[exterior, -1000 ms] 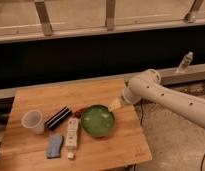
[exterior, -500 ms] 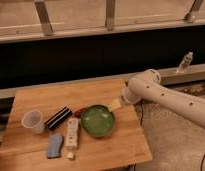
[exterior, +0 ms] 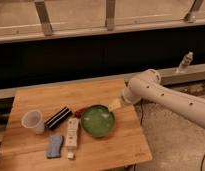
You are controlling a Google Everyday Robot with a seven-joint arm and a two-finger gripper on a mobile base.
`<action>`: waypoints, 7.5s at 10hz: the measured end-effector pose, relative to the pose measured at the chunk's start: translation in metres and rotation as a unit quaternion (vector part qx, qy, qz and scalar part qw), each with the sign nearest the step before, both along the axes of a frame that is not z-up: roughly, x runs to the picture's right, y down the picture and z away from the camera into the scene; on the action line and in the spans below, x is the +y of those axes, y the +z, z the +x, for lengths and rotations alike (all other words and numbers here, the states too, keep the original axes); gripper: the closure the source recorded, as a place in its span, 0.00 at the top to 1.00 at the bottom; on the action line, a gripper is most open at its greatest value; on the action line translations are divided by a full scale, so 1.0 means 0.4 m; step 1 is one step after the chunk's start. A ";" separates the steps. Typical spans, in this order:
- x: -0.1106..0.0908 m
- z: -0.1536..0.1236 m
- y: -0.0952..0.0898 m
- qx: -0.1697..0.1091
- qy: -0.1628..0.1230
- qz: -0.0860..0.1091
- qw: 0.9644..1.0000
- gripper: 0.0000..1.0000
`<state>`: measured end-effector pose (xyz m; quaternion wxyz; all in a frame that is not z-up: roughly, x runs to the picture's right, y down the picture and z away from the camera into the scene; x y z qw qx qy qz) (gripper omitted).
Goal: Place the ceramic cup in the ceramic bowl
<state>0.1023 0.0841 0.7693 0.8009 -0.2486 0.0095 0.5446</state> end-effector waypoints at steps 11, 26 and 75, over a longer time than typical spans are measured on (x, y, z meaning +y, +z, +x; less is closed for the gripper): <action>-0.128 -0.294 -0.055 -0.083 -0.086 0.047 0.992 0.80; -0.215 -0.744 -0.168 -0.180 -0.294 0.095 0.934 0.80; -0.167 -1.159 -0.019 -0.357 -0.355 0.029 0.863 0.00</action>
